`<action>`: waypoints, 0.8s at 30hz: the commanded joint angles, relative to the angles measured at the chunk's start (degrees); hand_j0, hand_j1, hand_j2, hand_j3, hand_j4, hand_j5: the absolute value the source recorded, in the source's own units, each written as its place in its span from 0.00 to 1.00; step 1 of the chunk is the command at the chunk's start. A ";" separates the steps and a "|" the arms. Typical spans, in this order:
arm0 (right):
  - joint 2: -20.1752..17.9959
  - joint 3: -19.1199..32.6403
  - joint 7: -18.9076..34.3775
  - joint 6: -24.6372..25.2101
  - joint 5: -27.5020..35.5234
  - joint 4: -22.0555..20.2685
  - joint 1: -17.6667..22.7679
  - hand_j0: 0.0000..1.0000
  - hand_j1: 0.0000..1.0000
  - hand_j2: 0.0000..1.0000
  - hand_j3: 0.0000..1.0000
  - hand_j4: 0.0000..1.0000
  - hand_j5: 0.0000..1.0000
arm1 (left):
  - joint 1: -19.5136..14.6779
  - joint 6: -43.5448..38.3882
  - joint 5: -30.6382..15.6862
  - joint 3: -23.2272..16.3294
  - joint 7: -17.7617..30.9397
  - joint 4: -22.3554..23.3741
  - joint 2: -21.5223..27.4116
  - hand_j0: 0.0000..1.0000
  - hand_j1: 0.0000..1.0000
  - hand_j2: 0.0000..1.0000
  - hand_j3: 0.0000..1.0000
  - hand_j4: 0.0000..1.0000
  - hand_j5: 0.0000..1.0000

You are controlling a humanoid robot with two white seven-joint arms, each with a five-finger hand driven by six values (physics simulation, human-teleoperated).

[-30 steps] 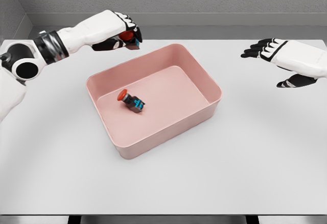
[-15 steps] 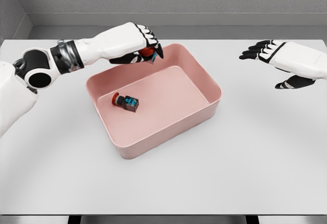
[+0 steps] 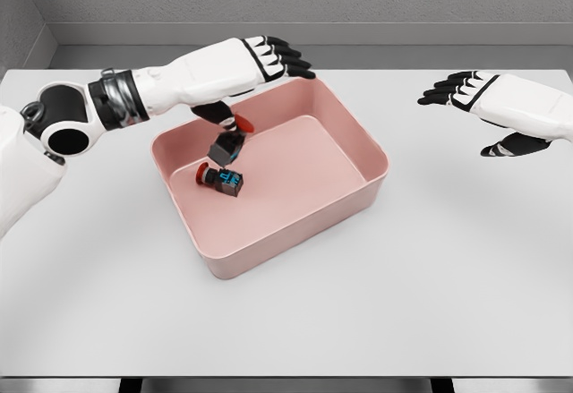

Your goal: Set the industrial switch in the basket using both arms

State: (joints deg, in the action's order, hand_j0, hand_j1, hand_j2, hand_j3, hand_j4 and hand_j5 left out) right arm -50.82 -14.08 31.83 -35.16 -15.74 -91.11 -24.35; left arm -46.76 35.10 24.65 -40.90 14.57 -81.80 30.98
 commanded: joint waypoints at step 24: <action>-0.16 0.11 -0.01 0.16 0.36 -0.03 0.00 1.00 1.00 1.00 1.00 1.00 1.00 | -0.26 -0.10 0.57 -0.41 3.53 -4.69 3.38 1.00 1.00 1.00 1.00 1.00 1.00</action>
State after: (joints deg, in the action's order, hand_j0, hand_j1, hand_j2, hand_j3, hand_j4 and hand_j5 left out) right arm -50.91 -14.03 31.85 -35.16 -15.73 -91.13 -24.35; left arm -47.02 35.09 25.66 -41.35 17.86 -86.15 34.09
